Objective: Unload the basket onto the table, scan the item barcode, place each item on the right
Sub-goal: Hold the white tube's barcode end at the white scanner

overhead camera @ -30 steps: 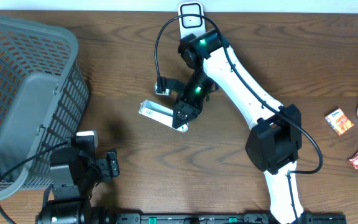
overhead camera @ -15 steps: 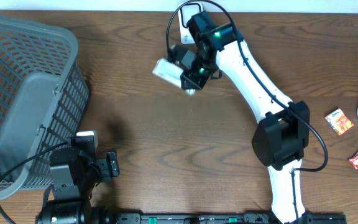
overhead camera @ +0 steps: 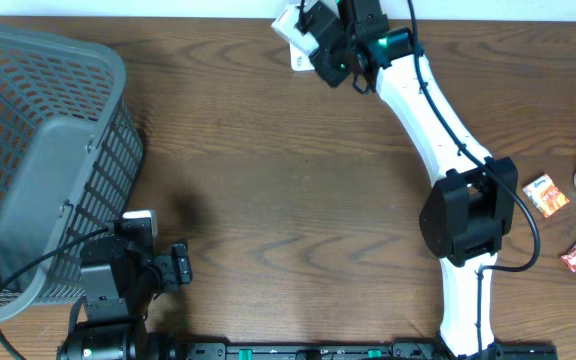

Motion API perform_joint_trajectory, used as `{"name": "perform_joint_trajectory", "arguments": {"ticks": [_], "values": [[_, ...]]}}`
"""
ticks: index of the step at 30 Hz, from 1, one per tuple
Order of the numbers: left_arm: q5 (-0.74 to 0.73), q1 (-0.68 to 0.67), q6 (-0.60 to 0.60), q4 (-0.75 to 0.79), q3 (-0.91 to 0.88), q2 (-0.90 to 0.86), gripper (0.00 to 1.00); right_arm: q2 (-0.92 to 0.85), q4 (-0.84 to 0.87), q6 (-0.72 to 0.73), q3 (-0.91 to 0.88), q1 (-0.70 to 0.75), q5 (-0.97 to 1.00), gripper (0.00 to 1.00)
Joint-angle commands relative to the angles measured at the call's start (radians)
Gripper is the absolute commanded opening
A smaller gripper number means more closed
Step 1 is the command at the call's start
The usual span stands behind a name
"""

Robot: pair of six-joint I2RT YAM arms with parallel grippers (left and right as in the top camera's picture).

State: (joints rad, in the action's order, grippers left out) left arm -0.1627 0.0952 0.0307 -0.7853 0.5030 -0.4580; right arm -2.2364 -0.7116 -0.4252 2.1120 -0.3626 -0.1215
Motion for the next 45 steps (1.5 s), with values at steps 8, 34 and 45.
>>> {"name": "perform_joint_trajectory", "arguments": {"ticks": [8, 34, 45], "values": [[-0.009, -0.002, 0.014, 0.0, 0.002, 0.002, 0.88, -0.107, 0.281, -0.099, 0.005, -0.008, 0.448, 0.33], [-0.009, -0.002, 0.014, 0.0, 0.002, 0.002, 0.88, -0.293, 0.56, -0.477, 0.005, -0.069, 0.916, 0.13], [-0.009, -0.002, 0.014, 0.0, 0.002, 0.002, 0.88, -0.103, -0.027, -0.164, 0.005, -0.056, 0.89, 0.06]]}}
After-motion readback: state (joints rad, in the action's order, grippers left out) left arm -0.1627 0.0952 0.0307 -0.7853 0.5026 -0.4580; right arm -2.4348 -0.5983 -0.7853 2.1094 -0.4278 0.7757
